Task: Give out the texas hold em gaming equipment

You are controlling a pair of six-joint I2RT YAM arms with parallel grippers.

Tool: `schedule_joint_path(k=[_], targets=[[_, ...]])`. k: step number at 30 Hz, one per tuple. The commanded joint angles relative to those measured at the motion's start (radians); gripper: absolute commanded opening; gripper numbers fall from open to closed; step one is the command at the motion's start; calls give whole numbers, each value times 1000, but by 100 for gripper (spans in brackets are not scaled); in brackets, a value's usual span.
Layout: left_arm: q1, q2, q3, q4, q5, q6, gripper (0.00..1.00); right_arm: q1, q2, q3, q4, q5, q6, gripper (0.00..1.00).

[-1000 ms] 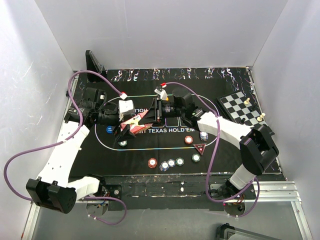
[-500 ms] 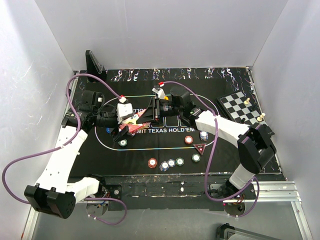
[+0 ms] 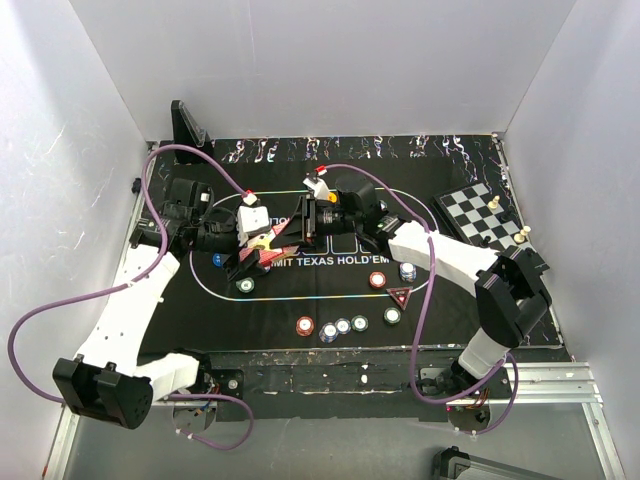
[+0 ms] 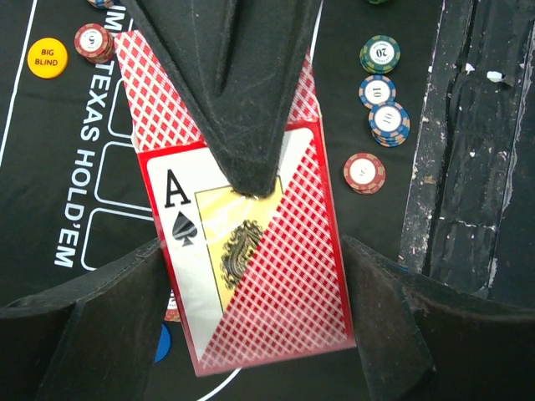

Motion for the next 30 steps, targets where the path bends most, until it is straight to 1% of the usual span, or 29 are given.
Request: schedule_joint_path(k=[1,4,6,12,19,26,28,30], targets=[[2,-36,-24,40,6,-2,80,24,-16,81,29,13,-21,11],[0,-47,-33,57,7,-20,83,32,-14,89,8,30,-28,11],[-1,-47,-33,55,9,-23,83,37,-16,99,-20,46,-44,10],[0,-76,-42,60,-8,-14,77,46,-20,107,-79,82,-73,9],[0,-97,-51,45,-19,-13,78,46,-28,99,-101,97,-76,9],[-1,-64,-59,22,-28,-6,85,46,-33,105,-103,100,-78,9],[-1,-60,-65,32,-32,-5,94,46,-33,105,-103,99,-78,9],[-3,-54,-73,51,-43,-5,95,46,-33,99,-92,97,-72,8]])
